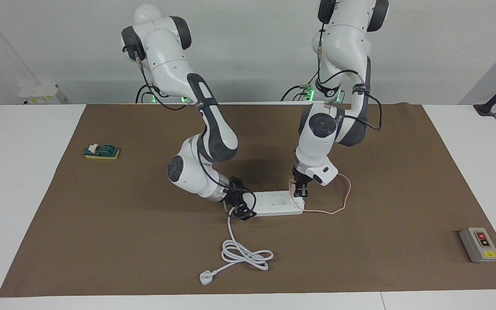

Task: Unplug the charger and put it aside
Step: 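Pull the charger out of the strip with the left gripper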

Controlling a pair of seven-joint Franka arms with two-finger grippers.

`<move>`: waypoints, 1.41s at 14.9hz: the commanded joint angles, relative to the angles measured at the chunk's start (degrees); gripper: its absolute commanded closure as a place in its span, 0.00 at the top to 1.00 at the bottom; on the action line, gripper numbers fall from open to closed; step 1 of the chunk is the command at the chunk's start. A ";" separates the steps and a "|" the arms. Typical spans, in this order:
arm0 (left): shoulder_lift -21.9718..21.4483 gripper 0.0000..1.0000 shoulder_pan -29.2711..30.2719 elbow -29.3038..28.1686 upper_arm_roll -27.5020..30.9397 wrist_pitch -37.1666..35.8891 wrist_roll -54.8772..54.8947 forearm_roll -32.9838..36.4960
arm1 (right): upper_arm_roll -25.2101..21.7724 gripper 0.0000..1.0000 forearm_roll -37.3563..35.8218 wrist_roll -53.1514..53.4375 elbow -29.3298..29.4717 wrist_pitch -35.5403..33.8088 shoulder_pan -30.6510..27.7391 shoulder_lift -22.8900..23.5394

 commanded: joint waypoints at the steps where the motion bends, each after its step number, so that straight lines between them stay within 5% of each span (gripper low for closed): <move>1: 0.62 0.00 -0.45 -0.26 0.25 0.01 1.40 -0.22 | 0.48 0.00 2.16 -1.42 1.88 1.11 -0.06 1.84; 5: 0.54 0.00 -0.62 1.14 0.25 -4.19 1.49 0.75 | 0.48 0.00 2.16 -1.42 1.71 1.19 0.03 1.84; 12: -1.13 0.00 0.17 15.20 0.69 -25.12 6.14 1.63 | 0.40 0.00 2.16 -1.42 1.71 1.28 0.12 1.84; 17: -1.31 0.00 1.13 14.95 0.69 -24.60 9.82 1.81 | 0.48 0.00 2.16 -1.42 1.71 1.28 0.12 1.84; 19: -3.58 0.00 2.71 11.46 0.69 -25.30 19.44 1.81 | 0.48 0.00 2.16 -1.34 1.79 1.19 0.12 1.84; 20: -5.33 0.00 4.02 9.17 0.69 -25.39 25.68 1.81 | 0.40 0.29 2.16 -1.34 1.79 1.19 0.12 1.84; 21: -6.83 0.00 4.82 7.23 0.69 -25.39 31.58 1.81 | 0.39 0.99 1.98 -1.25 1.88 1.11 0.12 1.84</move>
